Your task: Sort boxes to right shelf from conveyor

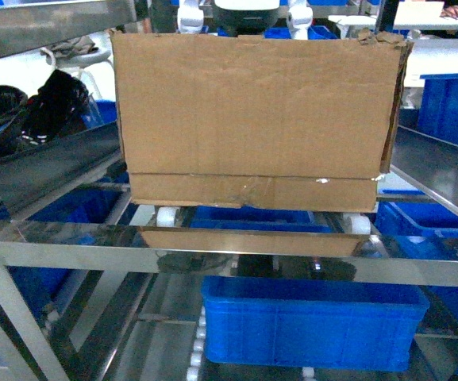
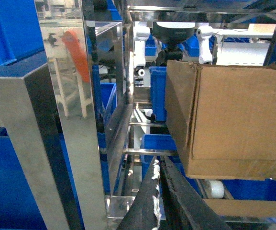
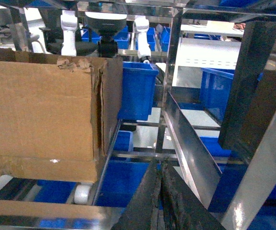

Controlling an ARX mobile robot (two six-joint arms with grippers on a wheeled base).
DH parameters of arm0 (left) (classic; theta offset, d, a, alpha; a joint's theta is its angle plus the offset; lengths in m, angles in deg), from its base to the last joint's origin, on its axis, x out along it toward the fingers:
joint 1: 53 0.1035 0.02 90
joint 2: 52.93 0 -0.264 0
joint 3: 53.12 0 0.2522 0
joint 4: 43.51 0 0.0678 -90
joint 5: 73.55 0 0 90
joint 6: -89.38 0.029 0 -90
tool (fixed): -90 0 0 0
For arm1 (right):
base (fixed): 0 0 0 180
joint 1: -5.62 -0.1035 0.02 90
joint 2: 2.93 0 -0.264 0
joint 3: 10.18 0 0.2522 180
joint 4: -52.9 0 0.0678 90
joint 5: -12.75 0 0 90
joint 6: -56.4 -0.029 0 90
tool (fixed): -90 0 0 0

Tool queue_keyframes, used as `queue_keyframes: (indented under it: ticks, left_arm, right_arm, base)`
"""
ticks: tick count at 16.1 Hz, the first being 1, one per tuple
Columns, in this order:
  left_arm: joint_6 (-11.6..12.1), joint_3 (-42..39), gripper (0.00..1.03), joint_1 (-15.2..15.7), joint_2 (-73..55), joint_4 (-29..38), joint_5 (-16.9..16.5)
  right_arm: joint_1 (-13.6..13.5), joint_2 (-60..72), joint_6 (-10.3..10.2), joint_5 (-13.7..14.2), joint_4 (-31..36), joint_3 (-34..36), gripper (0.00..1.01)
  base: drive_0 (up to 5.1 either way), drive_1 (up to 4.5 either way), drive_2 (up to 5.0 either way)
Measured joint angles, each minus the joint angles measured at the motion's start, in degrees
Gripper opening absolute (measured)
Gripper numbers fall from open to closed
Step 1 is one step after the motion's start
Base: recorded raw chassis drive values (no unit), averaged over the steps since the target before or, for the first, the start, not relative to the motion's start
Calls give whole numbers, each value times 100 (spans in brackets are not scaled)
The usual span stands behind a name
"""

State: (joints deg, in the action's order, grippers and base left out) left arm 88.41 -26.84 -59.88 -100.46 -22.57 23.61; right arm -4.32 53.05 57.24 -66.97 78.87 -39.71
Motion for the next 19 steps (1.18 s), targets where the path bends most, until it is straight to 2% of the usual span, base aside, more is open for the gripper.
queue_keyframes:
  ticks: [2,3,4,5,6,7,8,11,12,13,19]
  left_arm:
    - [0,-273,2,122,361,-79,-149]
    - [0,-446,2,269,625,-186,-289]
    - [9,-566,2,634,844,-302,-664]
    - [4,-654,2,719,1038,-385,-636]
    - [9,-739,2,697,1252,-492,-699]
    - [11,-824,2,671,1445,-629,-717]
    - [11,-903,2,671,1637,-754,-713]
    - [11,-1080,2,671,2199,-1008,-713]
    - [13,-1167,2,671,2306,-1082,-715]
    - [13,-1167,2,671,2481,-1244,-715]
    - [15,-1167,2,671,2929,-1624,-715]
  right_arm:
    - [186,-411,0,-208,-26,354,2]
    - [299,-675,0,-313,-116,564,2]
    - [382,-907,0,-404,-181,717,2]
    - [459,-1139,-2,-463,-299,844,2]
    - [586,-1355,0,-638,-426,946,2]
    - [933,-1598,0,-988,-544,1043,2]
    - [1034,-1827,-4,-966,-691,1128,2]
    - [994,-2514,-4,-1029,-1176,1316,2]
    - [994,-2588,-2,-1027,-933,1493,2]
    - [994,-2732,-4,-1029,-1189,1491,2]
    - [994,-3265,-4,-1029,-1591,1493,2]
  base:
    - [0,0,0]
    - [0,0,0]
    - [0,0,0]
    - [0,0,0]
    - [0,0,0]
    - [0,0,0]
    - [0,0,0]
    - [0,0,0]
    - [0,0,0]
    - [0,0,0]
    - [0,0,0]
